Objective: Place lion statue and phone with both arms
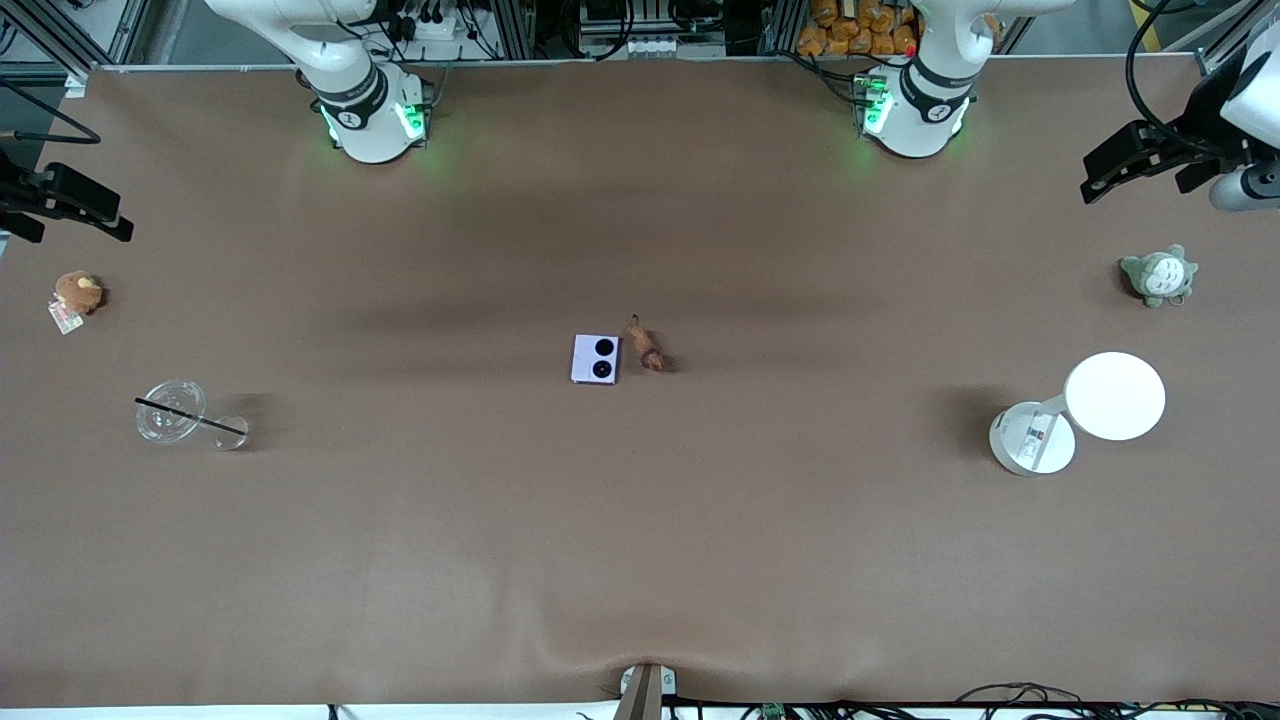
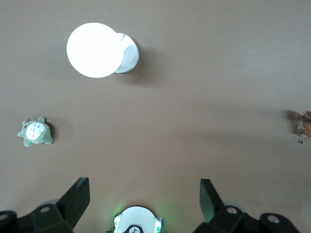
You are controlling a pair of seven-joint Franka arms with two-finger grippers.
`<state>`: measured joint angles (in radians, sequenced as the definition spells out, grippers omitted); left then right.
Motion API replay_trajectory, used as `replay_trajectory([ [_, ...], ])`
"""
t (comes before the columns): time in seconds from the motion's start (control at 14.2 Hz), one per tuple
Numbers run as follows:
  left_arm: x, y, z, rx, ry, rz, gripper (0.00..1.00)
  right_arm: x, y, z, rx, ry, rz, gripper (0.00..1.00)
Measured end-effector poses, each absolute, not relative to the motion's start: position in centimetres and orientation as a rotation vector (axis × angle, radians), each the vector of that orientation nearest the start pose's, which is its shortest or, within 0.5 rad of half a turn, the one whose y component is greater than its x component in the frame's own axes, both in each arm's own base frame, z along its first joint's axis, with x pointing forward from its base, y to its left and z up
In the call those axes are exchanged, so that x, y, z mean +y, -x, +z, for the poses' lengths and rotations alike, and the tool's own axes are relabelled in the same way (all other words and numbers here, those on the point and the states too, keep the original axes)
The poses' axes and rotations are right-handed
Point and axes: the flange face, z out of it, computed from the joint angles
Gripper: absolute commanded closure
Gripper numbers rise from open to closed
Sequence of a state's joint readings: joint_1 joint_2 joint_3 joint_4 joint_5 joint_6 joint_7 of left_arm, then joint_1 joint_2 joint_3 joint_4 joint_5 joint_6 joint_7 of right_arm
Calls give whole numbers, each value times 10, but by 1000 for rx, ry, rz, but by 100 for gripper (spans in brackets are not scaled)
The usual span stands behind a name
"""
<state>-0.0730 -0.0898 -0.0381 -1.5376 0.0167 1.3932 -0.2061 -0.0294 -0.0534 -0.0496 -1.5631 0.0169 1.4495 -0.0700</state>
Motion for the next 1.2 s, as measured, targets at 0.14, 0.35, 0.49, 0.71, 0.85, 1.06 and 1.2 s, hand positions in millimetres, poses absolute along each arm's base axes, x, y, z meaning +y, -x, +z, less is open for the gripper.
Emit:
replay_trajectory([
  [0.14, -55, -504, 673, -153, 3109, 79, 0, -37, -524, 647, 3, 3117, 91, 0],
  [0.35, -52, -504, 676, -163, 3110, 68, 0, -29, -524, 647, -21, 3117, 92, 0],
  [0.49, -51, -504, 678, -165, 3110, 61, 0, -28, -524, 647, -24, 3118, 91, 0],
  [0.71, -52, -505, 677, -164, 3110, 64, 0, -29, -524, 647, -24, 3118, 90, 0],
  [0.85, -52, -507, 674, -161, 3109, 73, 0, -29, -524, 647, -23, 3118, 90, 0],
  [1.06, -56, -511, 668, -152, 3107, 90, 0, -29, -524, 647, -23, 3118, 90, 0],
  [1.2, -60, -513, 664, -141, 3106, 102, 0, -29, -524, 647, -23, 3118, 91, 0],
])
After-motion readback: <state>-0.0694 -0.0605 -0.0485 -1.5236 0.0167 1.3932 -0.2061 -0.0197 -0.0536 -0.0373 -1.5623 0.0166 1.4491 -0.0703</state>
